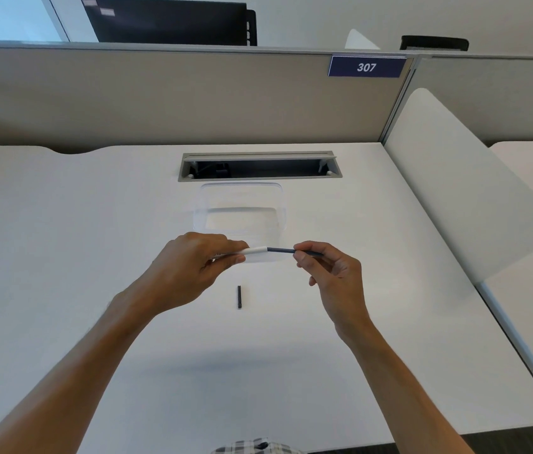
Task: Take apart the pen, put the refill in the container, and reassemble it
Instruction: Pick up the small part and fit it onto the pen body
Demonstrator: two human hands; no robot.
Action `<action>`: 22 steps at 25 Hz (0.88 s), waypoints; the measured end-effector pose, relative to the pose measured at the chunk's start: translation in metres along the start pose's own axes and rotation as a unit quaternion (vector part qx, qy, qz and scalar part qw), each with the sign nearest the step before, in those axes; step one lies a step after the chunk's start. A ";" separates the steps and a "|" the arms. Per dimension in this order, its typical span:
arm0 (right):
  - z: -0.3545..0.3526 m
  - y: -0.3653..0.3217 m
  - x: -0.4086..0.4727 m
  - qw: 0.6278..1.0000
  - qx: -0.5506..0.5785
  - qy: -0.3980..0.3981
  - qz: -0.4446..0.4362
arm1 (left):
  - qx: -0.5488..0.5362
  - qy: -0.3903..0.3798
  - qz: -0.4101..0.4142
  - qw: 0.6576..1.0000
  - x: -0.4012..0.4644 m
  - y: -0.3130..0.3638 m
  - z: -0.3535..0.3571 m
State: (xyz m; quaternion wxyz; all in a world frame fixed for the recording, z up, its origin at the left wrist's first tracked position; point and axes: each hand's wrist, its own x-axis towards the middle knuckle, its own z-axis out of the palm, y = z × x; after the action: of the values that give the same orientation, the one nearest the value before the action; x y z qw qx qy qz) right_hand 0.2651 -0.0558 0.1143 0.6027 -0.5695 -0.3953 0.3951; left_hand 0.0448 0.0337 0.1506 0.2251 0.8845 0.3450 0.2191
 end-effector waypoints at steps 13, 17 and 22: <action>0.003 -0.006 0.002 0.998 -0.038 -0.037 -0.035 | 0.021 -0.011 0.001 1.000 0.001 0.004 0.001; 0.010 -0.006 0.003 0.997 0.055 0.049 0.007 | 0.025 -0.010 0.001 1.000 0.004 0.005 0.001; 0.018 -0.006 0.001 0.991 0.091 0.092 0.016 | 0.026 -0.006 -0.007 1.000 0.003 0.004 0.001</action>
State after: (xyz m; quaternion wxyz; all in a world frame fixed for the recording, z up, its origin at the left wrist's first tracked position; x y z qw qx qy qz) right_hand 0.2493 -0.0483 0.1206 0.6799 -0.5523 -0.2912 0.3846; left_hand 0.0495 0.0334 0.1529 0.2053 0.8889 0.3555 0.2034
